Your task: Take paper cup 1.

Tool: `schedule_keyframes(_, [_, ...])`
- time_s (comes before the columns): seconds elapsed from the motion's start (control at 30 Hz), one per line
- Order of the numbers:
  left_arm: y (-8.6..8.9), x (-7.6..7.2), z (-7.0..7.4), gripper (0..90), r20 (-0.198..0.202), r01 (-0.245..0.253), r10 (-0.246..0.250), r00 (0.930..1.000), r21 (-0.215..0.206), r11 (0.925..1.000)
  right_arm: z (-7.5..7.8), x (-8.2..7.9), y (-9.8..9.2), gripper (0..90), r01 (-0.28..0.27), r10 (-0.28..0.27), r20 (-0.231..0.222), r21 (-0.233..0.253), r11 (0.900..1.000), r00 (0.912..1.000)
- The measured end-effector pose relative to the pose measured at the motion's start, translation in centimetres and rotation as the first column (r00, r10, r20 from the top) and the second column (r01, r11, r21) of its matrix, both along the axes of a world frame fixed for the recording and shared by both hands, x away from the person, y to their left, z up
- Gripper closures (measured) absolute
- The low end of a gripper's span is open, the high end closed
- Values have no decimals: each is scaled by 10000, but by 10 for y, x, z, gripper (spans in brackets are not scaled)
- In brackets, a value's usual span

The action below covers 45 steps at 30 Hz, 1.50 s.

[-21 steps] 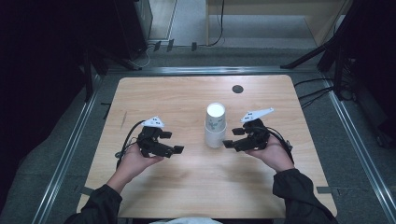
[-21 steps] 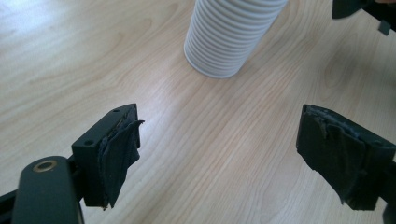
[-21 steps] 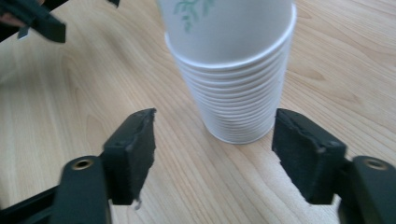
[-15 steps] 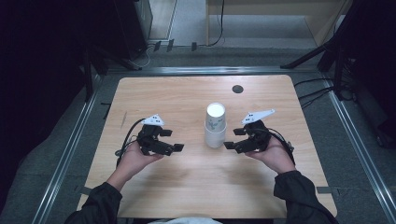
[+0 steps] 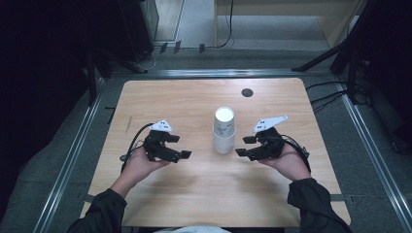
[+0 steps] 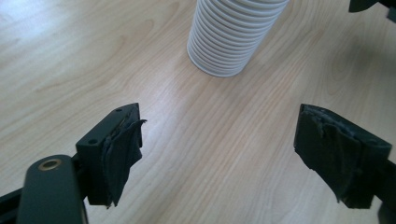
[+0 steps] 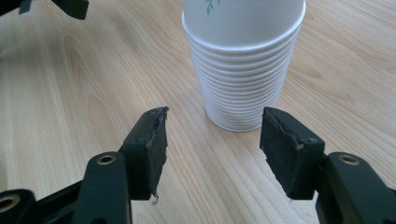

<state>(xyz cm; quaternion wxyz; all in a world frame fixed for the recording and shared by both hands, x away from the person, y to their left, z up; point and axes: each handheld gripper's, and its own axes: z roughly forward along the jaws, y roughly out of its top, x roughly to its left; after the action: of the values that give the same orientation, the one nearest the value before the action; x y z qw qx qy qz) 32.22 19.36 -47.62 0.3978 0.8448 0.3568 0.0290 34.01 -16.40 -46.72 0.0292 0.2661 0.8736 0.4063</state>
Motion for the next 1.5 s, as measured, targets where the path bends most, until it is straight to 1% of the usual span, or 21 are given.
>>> schedule_keyframes(0.03, [0, 0, 1, 159, -92, -1, 1, 10000, 16, 10000, 0, 0, 0, 418, 28, -28, -56, -37, 10000, 10000])
schedule_keyframes(0.07, [0, 0, 1, 159, -57, 32, -32, 10000, 18, 10000, 0, 1, 0, 419, 70, -73, -181, -125, 9999, 9998])
schedule_keyframes(0.1, [-1, 0, 0, 159, -33, 60, -60, 10000, 51, 10000, 1, 1, 1, 423, 54, -63, -263, -356, 9994, 9996])
schedule_keyframes(0.13, [-1, 0, 0, 159, -33, 60, -60, 10000, 51, 10000, 1, 1, 1, 423, 54, -63, -263, -356, 9994, 9996])
schedule_keyframes(0.17, [-2, -1, -1, 159, 73, 88, -90, 9999, 222, 9997, 2, 1, 1, 410, -44, 47, 55, -534, 9986, 10000])
schedule_keyframes(0.27, [-2, -1, -2, 159, 66, 144, -146, 9999, 324, 9994, 2, 0, 1, 401, -89, 97, 126, -582, 9983, 9999])
schedule_keyframes(0.33, [-4, -1, -2, 159, 125, 229, -234, 9996, 434, 9988, -1, 0, 2, 396, -159, 173, 156, -859, 9962, 9997])
schedule_keyframes(0.5, [-4, -1, -3, 159, 171, 283, -293, 9994, 556, 9981, -3, 0, 3, 395, -225, 228, 22, -1042, 9943, 9997])
schedule_keyframes(0.53, [-4, -1, -4, 159, 187, 268, -279, 9994, 572, 9980, -2, 0, 3, 394, -284, 271, -142, -1041, 9942, 9995])
schedule_keyframes(0.6, [-4, -1, -4, 159, 209, 238, -251, 9995, 582, 9980, -2, 0, 3, 392, -293, 279, -144, -1087, 9936, 9995])
schedule_keyframes(0.67, [-4, -1, -4, 159, 260, 231, -246, 9994, 599, 9979, 1, -1, 3, 384, -392, 376, -144, -1345, 9901, 9992])
schedule_keyframes(0.7, [-3, -1, -4, 158, 253, 247, -262, 9993, 577, 9980, 5, -1, 4, 380, -520, 521, -38, -1523, 9870, 9986])
schedule_keyframes(0.77, [-3, -2, -4, 159, 265, 225, -240, 9994, 560, 9982, 9, 0, 4, 375, -521, 509, -120, -1530, 9869, 9986])
schedule_keyframes(0.93, [-1, -5, -2, 158, 277, 278, -291, 9992, 469, 9985, 20, 4, 5, 373, -682, 709, 102, -1649, 9839, 9974])
schedule_keyframes(0.97, [-1, -6, -2, 158, 268, 264, -277, 9993, 475, 9985, 28, 9, 6, 366, -766, 789, 55, -1838, 9800, 9969])
schedule_keyframes(1.0, [0, -7, -2, 158, 275, 260, -274, 9992, 474, 9985, 29, 10, 7, 363, -774, 792, 15, -1925, 9782, 9969])
schedule_keyframes(1.03, [0, -8, -2, 158, 272, 282, -295, 9992, 490, 9984, 34, 13, 8, 362, -888, 914, 12, -2212, 9712, 9958])
schedule_keyframes(1.13, [1, -11, -2, 158, 266, 334, -347, 9990, 480, 9983, 45, 20, 13, 352, -1172, 1196, -74, -2680, 9563, 9928])
schedule_keyframes(1.3, [1, -16, -3, 158, 242, 337, -347, 9991, 413, 9986, 63, 32, 20, 344, -1602, 1576, -324, -2844, 9452, 9870])
schedule_keyframes(1.4, [1, -18, -3, 154, 335, 189, -205, 9992, 460, 9988, 68, 38, 24, 339, -1733, 1680, -434, -2860, 9424, 9848])
schedule_keyframes(1.5, [1, -22, -3, 137, 265, 186, -198, 9995, 470, 9987, 78, 46, 31, 321, -2001, 1933, -531, -3175, 9269, 9797])
